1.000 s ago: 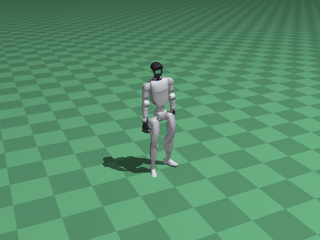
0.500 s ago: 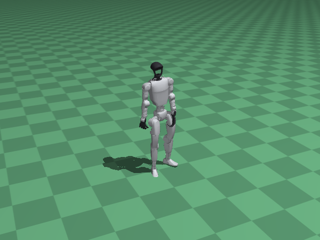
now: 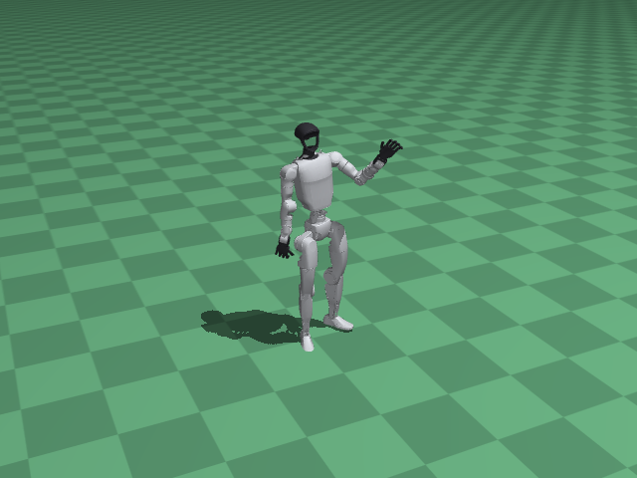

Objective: In place motions

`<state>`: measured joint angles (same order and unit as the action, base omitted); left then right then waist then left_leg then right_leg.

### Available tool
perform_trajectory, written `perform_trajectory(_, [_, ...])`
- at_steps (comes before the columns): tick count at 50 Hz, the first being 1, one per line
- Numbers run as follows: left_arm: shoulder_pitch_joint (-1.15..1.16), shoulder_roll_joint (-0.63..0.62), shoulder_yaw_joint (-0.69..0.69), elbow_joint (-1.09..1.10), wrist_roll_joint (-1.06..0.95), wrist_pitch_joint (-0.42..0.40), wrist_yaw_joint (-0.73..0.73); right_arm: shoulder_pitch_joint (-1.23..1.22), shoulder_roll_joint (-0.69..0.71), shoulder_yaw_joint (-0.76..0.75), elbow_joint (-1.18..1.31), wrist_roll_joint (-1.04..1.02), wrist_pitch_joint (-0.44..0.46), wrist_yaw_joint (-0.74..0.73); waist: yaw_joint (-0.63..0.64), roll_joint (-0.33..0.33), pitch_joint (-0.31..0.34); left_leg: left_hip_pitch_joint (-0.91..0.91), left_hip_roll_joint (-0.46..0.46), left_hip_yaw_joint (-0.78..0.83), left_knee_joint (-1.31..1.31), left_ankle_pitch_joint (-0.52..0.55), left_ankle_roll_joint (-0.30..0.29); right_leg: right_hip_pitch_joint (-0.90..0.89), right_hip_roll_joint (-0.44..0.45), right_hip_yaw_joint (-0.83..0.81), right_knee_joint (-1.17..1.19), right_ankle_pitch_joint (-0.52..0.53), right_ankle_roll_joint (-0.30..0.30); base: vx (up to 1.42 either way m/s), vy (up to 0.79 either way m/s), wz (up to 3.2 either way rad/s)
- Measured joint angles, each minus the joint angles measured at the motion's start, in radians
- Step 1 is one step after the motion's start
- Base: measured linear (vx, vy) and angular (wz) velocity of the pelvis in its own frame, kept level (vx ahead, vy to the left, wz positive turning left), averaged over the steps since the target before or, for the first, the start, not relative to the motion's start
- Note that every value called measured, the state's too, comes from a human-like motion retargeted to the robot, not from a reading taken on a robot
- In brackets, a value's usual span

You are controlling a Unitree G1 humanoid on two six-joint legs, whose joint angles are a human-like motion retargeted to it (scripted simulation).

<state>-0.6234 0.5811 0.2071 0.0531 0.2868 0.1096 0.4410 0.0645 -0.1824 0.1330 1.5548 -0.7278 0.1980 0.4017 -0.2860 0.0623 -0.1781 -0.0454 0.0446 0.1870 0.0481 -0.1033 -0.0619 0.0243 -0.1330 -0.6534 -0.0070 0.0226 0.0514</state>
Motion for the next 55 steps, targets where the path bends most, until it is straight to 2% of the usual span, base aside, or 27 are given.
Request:
perform_trajectory(2, [-0.058,-0.044,-0.015,0.049,-0.095,0.172,-0.172,0.000,-0.001,0.001,0.001,-0.003,0.001,-0.001,-0.001,0.005,-0.006,0.001,0.001,0.003,0.000,-0.001,0.001,-0.001,0.002,0.003,0.000,0.000,0.000,0.00,0.00,0.00])
perform_trajectory(3, [-0.075,-0.053,-0.017,0.068,-0.109,0.215,-0.235,-0.001,-0.001,0.000,0.001,-0.005,0.002,-0.002,-0.001,0.007,-0.008,0.001,0.002,0.004,0.001,-0.002,0.001,-0.001,0.002,0.005,0.000,0.000,0.000,0.00,0.00,0.00])
perform_trajectory(5, [-0.070,-0.014,-0.012,0.061,-0.019,0.217,-0.185,-0.005,-0.003,-0.005,-0.003,-0.011,0.001,-0.005,-0.003,0.012,-0.006,0.001,0.003,0.008,0.001,-0.003,0.002,-0.003,0.004,0.009,0.000,0.000,-0.001,0.00,0.00,0.00])
perform_trajectory(7, [-0.034,0.005,-0.023,0.012,0.084,0.096,-0.018,-0.007,-0.001,-0.007,-0.009,-0.022,-0.001,-0.007,-0.009,0.014,-0.002,0.004,0.003,0.012,0.001,-0.004,0.003,-0.005,0.005,0.014,0.000,0.000,-0.002,0.00,0.00,0.00])
perform_trajectory(10, [0.035,0.018,-0.034,-0.058,0.168,-0.209,0.165,-0.005,0.001,-0.010,-0.011,-0.023,-0.005,-0.019,-0.002,0.011,0.003,0.010,0.002,0.028,-0.002,-0.007,0.003,-0.007,0.008,0.031,-0.001,0.000,-0.006,0.02,-0.01,-0.31])
perform_trajectory(11, [0.063,0.022,-0.038,-0.080,0.217,-0.261,0.224,-0.006,0.001,-0.011,-0.007,-0.017,-0.006,-0.024,0.006,0.008,0.004,0.014,0.001,0.037,-0.003,-0.008,0.003,-0.009,0.008,0.041,-0.001,-0.001,-0.007,-0.02,-0.01,-0.46])
perform_trajectory(13, [0.122,0.019,-0.049,-0.108,0.296,-0.332,0.309,-0.007,0.003,-0.015,0.001,-0.004,-0.004,-0.027,0.025,0.004,0.007,0.020,0.001,0.058,-0.004,-0.011,0.003,-0.011,0.010,0.062,0.001,-0.004,-0.009,-0.02,-0.01,-0.53])
perform_trajectory(15, [0.181,-0.004,-0.071,-0.102,0.321,-0.350,0.323,-0.006,0.005,-0.021,0.006,0.009,0.002,-0.025,0.043,0.000,0.008,0.025,0.001,0.076,-0.005,-0.014,0.002,-0.014,0.010,0.081,0.004,-0.006,-0.011,-0.01,-0.01,-0.45])
perform_trajectory(16, [0.212,-0.025,-0.086,-0.082,0.302,-0.327,0.292,-0.006,0.005,-0.024,0.008,0.014,0.002,-0.025,0.047,-0.001,0.008,0.027,0.001,0.080,-0.006,-0.015,0.002,-0.016,0.010,0.086,0.004,-0.007,-0.011,0.00,-0.01,-0.29])
perform_trajectory(18, [0.270,-0.077,-0.118,-0.028,0.234,-0.222,0.167,-0.005,0.005,-0.028,0.009,0.023,0.002,-0.026,0.051,-0.002,0.008,0.029,0.000,0.085,-0.007,-0.015,0.002,-0.017,0.010,0.092,0.005,-0.007,-0.012,0.00,0.00,0.00])
perform_trajectory(20, [0.315,-0.143,-0.142,0.030,0.176,0.019,-0.102,-0.003,0.003,-0.029,0.009,0.024,0.000,-0.027,0.052,0.000,0.008,0.029,0.000,0.085,-0.007,-0.015,0.002,-0.018,0.010,0.093,0.005,-0.006,-0.012,0.00,0.00,0.00])
perform_trajectory(21, [0.327,-0.174,-0.139,0.057,0.230,0.160,-0.347,-0.003,0.002,-0.029,0.008,0.023,-0.002,-0.026,0.051,-0.001,0.009,0.029,0.000,0.084,-0.007,-0.015,0.002,-0.018,0.010,0.091,0.005,-0.005,-0.012,0.00,0.00,0.00])
perform_trajectory(22, [0.337,-0.199,-0.131,0.089,0.295,0.264,-0.584,-0.003,0.002,-0.028,0.008,0.023,-0.003,-0.025,0.050,-0.001,0.011,0.029,-0.001,0.083,-0.007,-0.015,0.002,-0.017,0.009,0.090,0.005,-0.005,-0.011,0.00,0.00,0.00])
perform_trajectory(23, [0.343,-0.213,-0.115,0.130,0.383,0.293,-0.804,-0.004,0.002,-0.028,0.008,0.023,-0.004,-0.023,0.049,-0.002,0.013,0.029,-0.001,0.081,-0.007,-0.014,0.002,-0.016,0.008,0.088,0.006,-0.005,-0.011,0.00,0.00,0.00])
perform_trajectory(25, [0.367,-0.207,-0.097,0.186,0.456,0.281,-1.001,-0.006,0.002,-0.030,0.007,0.024,-0.005,-0.022,0.048,-0.005,0.019,0.029,-0.002,0.077,-0.007,-0.012,0.001,-0.014,0.005,0.084,0.007,-0.005,-0.010,0.00,0.00,0.00])
perform_trajectory(27, [0.393,-0.204,-0.100,0.176,0.416,0.293,-0.905,-0.008,0.004,-0.030,0.002,0.018,-0.005,-0.020,0.043,-0.009,0.026,0.028,-0.003,0.069,-0.007,-0.010,0.001,-0.012,0.001,0.076,0.007,-0.003,-0.008,-0.01,-0.03,0.21])
perform_trajectory(30, [0.423,-0.194,-0.091,0.123,0.192,0.237,-0.552,-0.010,0.004,-0.025,-0.008,0.005,-0.007,-0.017,0.031,-0.010,0.034,0.025,-0.002,0.055,-0.006,-0.008,0.000,-0.011,-0.003,0.063,0.007,0.001,-0.005,0.00,-0.01,0.15])
perform_trajectory(34, [0.426,-0.180,-0.031,0.030,0.045,0.003,-0.088,-0.006,0.003,-0.012,-0.006,0.002,-0.014,-0.027,0.034,-0.013,0.034,0.020,0.000,0.055,-0.006,-0.008,-0.001,-0.014,-0.002,0.064,0.008,0.000,-0.005,0.00,0.00,0.00])
perform_trajectory(37, [0.416,-0.168,0.013,-0.017,0.021,-0.177,0.100,-0.006,0.005,-0.013,-0.002,0.011,-0.009,-0.025,0.040,-0.015,0.030,0.016,0.001,0.056,-0.005,-0.008,-0.002,-0.018,-0.001,0.065,0.008,-0.001,-0.005,0.00,0.00,0.00])
perform_trajectory(40, [0.413,-0.157,0.044,-0.045,0.040,-0.268,0.262,-0.006,0.005,-0.014,-0.002,0.010,-0.006,-0.024,0.038,-0.013,0.024,0.010,0.002,0.051,-0.005,-0.008,-0.003,-0.022,0.000,0.062,0.009,-0.001,-0.004,0.00,0.00,0.00])
perform_trajectory(43, [0.409,-0.165,0.076,-0.017,-0.040,-0.248,0.313,-0.005,0.005,-0.005,-0.005,-0.007,-0.007,-0.028,0.030,-0.011,0.019,0.009,0.002,0.044,-0.005,-0.008,-0.003,-0.022,-0.002,0.056,0.008,0.001,-0.004,0.00,0.00,0.00])
perform_trajectory(45, [0.376,-0.219,0.076,0.028,-0.317,-0.082,0.226,-0.005,0.005,0.001,-0.005,-0.019,-0.009,-0.030,0.025,-0.011,0.016,0.008,0.000,0.039,-0.004,-0.007,-0.002,-0.021,-0.003,0.051,0.008,0.001,-0.003,0.00,0.00,0.00])
perform_trajectory(47, [0.306,-0.340,0.078,0.077,-0.715,0.101,0.089,-0.001,0.009,0.002,-0.006,-0.022,-0.010,-0.030,0.027,-0.016,0.012,0.010,-0.001,0.036,-0.004,-0.007,-0.001,-0.018,-0.005,0.048,0.008,0.001,-0.003,0.00,0.00,0.00])
perform_trajectory(48, [0.271,-0.396,0.090,0.104,-0.892,0.122,0.030,0.000,0.011,0.000,-0.006,-0.022,-0.010,-0.030,0.029,-0.019,0.011,0.010,-0.001,0.035,-0.004,-0.007,-0.001,-0.017,-0.005,0.046,0.009,0.002,-0.003,0.00,0.00,0.00])
perform_trajectory(50, [0.248,-0.397,0.114,0.124,-1.007,0.093,0.061,-0.002,0.009,-0.002,-0.006,-0.023,-0.013,-0.028,0.029,-0.020,0.013,0.011,-0.001,0.035,-0.004,-0.007,-0.001,-0.015,-0.006,0.045,0.009,0.001,-0.002,0.00,0.00,0.00])
perform_trajectory(52, [0.273,-0.305,0.117,0.097,-0.851,0.072,0.136,-0.007,0.004,-0.005,-0.006,-0.025,-0.014,-0.022,0.027,-0.014,0.017,0.012,0.000,0.036,-0.005,-0.007,-0.001,-0.016,-0.005,0.046,0.010,0.002,-0.001,0.00,0.00,0.00])
perform_trajectory(55, [0.271,-0.274,0.062,0.020,-0.627,-0.036,0.136,-0.004,0.003,0.002,-0.006,-0.014,-0.018,-0.024,0.023,-0.015,0.017,0.011,0.002,0.038,-0.005,-0.007,-0.002,-0.018,-0.007,0.049,0.011,0.002,0.001,0.00,0.00,0.00])
